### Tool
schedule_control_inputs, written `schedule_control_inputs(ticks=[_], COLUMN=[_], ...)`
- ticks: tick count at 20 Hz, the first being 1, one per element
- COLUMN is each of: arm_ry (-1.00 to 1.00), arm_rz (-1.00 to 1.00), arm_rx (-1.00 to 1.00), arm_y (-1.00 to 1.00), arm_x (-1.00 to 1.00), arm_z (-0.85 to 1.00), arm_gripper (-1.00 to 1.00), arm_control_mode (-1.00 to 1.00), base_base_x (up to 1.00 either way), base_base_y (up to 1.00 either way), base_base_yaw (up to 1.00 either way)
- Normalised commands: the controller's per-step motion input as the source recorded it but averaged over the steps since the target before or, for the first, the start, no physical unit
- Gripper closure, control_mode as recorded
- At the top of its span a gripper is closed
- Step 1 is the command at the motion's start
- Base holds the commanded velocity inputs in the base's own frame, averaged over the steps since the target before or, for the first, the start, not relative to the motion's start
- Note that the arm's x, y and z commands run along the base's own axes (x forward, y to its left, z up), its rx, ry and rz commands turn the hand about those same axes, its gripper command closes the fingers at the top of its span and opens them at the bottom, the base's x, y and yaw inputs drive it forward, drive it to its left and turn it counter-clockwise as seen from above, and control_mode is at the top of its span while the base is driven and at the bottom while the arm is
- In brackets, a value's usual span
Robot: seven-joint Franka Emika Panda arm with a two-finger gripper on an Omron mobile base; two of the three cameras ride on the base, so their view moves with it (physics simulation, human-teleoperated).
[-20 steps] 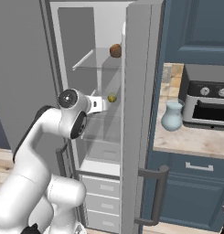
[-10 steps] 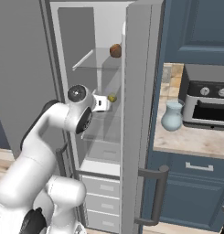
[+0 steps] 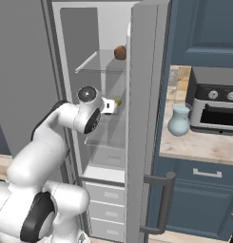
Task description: Move the lemon and bread from the second highest shelf to the top shelf to make space. Then, place the pitcher from the counter on the cleared second highest shelf.
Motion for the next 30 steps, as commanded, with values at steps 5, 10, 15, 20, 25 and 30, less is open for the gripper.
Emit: schedule_control_inputs(ticks=[5,10,15,20,25,30], arm_ry=[0.00,0.00,0.01,0.01,0.00,0.00], arm_rz=[0.00,0.00,0.00,0.00,0.00,0.00], arm_rx=[0.07,0.06,0.05,0.04,0.00,0.00], arm_y=[-0.08,-0.08,-0.07,-0.02,0.00,-0.10], arm_x=[0.31,0.34,0.40,0.44,0.39,0.29], arm_z=[-0.22,-0.14,0.00,0.00,-0.05,-0.19], arm_gripper=[-1.00,-1.00,-1.00,-1.00,-1.00,-1.00], arm_control_mode=[-1.00,-1.00,-1.00,-1.00,-1.00,-1.00], base_base_x=[0.00,0.00,0.00,0.00,0.00,0.00], base_base_y=[0.00,0.00,0.00,0.00,0.00,0.00], base_base_yaw=[0.00,0.00,0.00,0.00,0.00,0.00])
